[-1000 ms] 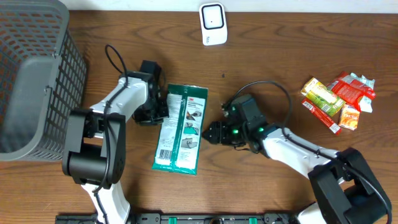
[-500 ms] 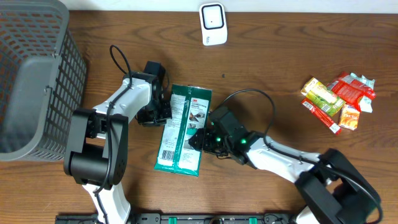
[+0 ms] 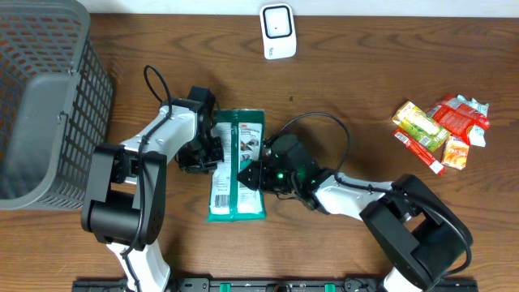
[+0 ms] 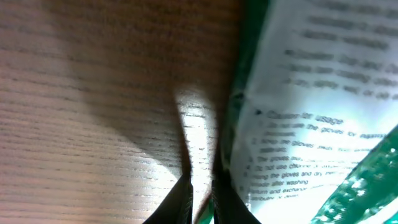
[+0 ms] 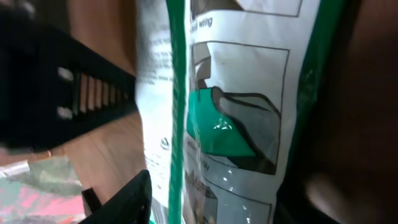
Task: Scan the item barcode
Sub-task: 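Move the right gripper to the gloves pack and grasp its right edge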
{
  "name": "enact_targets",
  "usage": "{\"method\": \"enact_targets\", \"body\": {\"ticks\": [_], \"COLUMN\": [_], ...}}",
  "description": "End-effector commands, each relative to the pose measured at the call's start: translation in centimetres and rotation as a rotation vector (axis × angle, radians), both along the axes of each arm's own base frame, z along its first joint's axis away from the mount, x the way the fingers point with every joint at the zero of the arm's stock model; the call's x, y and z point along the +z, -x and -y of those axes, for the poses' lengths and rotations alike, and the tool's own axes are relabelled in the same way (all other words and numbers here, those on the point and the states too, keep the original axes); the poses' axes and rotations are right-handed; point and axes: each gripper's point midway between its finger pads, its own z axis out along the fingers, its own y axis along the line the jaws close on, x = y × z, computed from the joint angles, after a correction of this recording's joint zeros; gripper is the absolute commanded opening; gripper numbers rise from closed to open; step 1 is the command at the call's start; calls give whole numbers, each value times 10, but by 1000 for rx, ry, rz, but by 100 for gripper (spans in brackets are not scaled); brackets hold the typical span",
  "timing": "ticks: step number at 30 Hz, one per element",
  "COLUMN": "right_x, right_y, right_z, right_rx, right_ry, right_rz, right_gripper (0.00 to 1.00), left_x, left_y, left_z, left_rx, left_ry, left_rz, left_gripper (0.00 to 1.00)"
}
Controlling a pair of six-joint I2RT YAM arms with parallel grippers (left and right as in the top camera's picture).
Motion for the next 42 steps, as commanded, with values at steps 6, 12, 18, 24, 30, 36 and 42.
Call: {"method": "enact_targets", "body": {"ticks": [6,12,18,24,30,36,42], "right_x": [8,5,2,2,1,0,7], "right_y": [-16,-1,1,8,7,4,-1], "right_z": [-2,-4,-3,-8,-10,-9,-13], "right_rx": [66,116,139,170,185,169,167], "right_ry": [-4,-21,-2,-1,16,30,12], "right_rz": [179,118,137,150,189,203,239], "right_gripper": [50,63,31,35,29,30,30], "left_x": [-33,-35,-36,-36,-36,-36,-36], "left_y": [30,26,23,22,21,20,20], "left_z": [-3,5,12,12,13,13,14], "left_rx": [-20,-46,-65,-73,-99,-98,-98], "left_ry": [-38,-31,-27,-23,-14,-14,-13], "left_rz": [-110,-80,-61,-54,-49,-46,-45], "left_gripper": [15,16,16,16,17,16,16]}}
